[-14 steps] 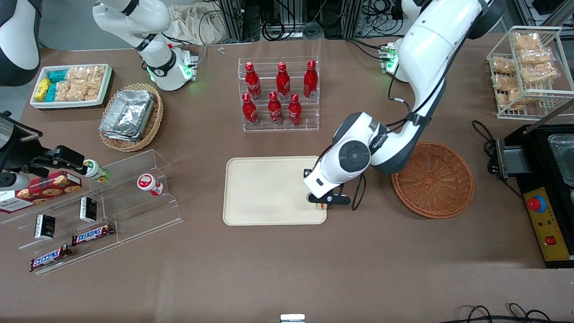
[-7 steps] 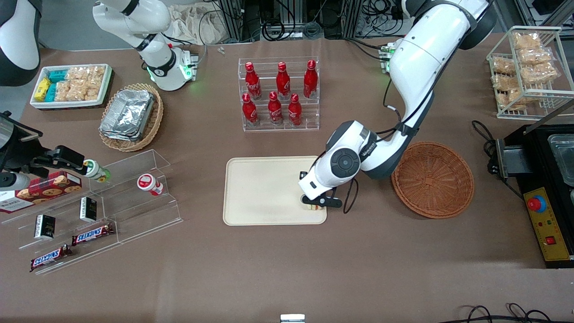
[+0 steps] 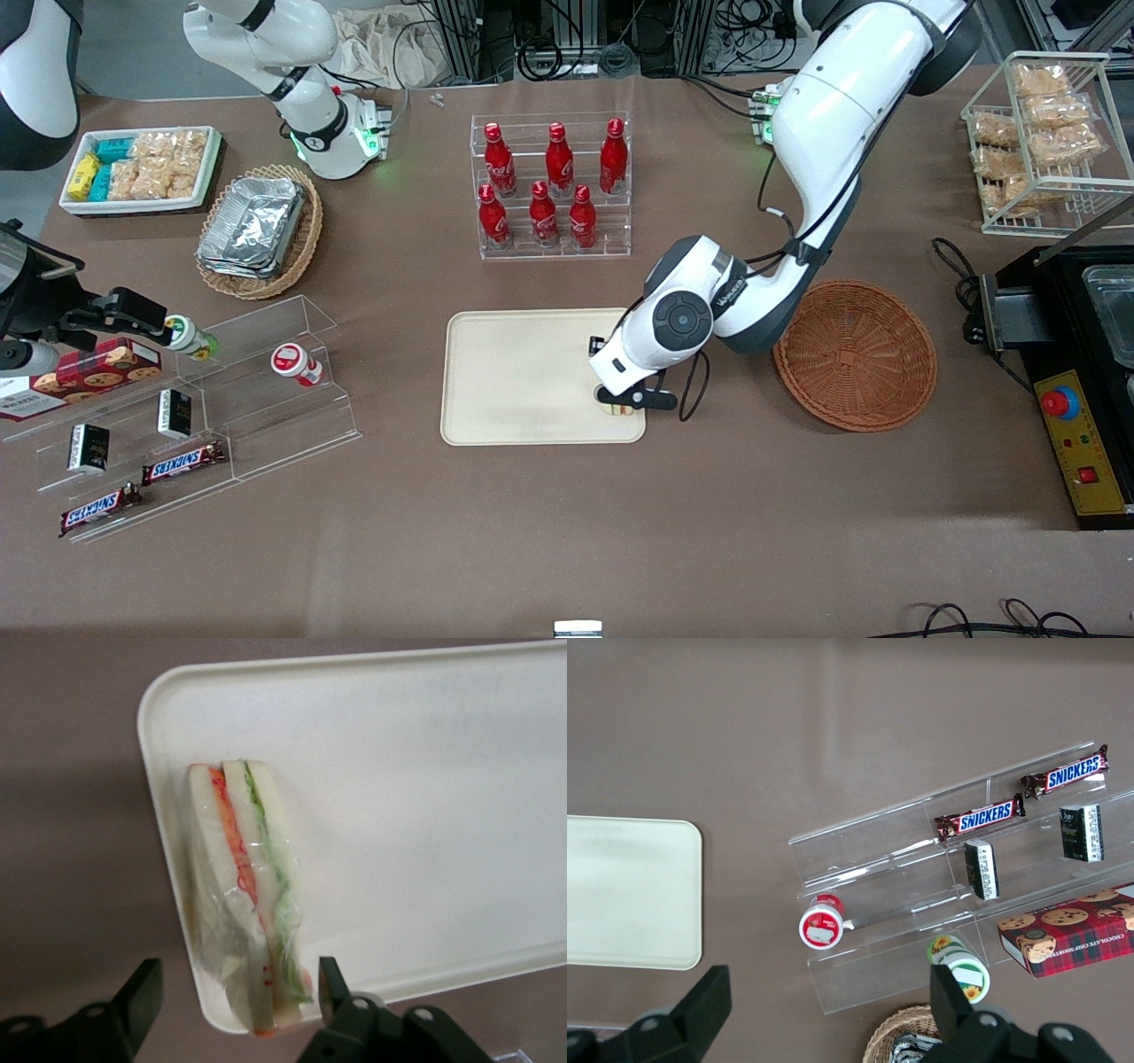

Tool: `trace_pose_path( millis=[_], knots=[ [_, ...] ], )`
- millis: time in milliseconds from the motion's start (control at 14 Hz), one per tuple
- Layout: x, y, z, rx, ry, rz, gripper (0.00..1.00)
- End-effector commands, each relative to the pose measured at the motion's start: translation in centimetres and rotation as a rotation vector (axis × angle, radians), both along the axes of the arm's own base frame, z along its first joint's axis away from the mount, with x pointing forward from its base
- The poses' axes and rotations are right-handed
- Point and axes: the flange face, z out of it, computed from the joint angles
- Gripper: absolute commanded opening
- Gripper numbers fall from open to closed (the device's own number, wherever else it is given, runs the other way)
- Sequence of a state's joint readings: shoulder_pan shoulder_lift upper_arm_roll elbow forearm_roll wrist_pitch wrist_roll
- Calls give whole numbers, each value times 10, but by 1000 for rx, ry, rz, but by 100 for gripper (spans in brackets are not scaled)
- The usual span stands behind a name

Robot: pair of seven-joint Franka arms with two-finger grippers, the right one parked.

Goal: Place sandwich from basket to tray
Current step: 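Open the left gripper, release the sandwich, and withdraw the arm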

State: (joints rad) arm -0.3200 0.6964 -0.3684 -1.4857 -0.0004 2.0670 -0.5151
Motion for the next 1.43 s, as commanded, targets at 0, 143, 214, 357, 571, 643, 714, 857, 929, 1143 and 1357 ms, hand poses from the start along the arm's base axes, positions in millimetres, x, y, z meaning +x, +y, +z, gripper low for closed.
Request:
trace_pose_path(
  millis=[0,143,214,357,571,643,714,857,929,1143,1357],
  knots=[
    [-5,26,58,81,-6,-6,100],
    [-9,59,90,153,-55,-71,100],
    [-10,80,108,181,-78,-114,100],
    [-2,129,138,191,-87,-158,100],
    [15,208,175,184,-85,-240,100],
    [20,234,186,180,-92,-257,100],
    [24,260,195,176,-101,-266,100],
    [28,305,214,175,-122,-265,100],
    [29,322,223,178,-135,-258,100],
    [35,353,250,191,-183,-166,100],
    [39,376,275,182,-186,-50,100]
  ],
)
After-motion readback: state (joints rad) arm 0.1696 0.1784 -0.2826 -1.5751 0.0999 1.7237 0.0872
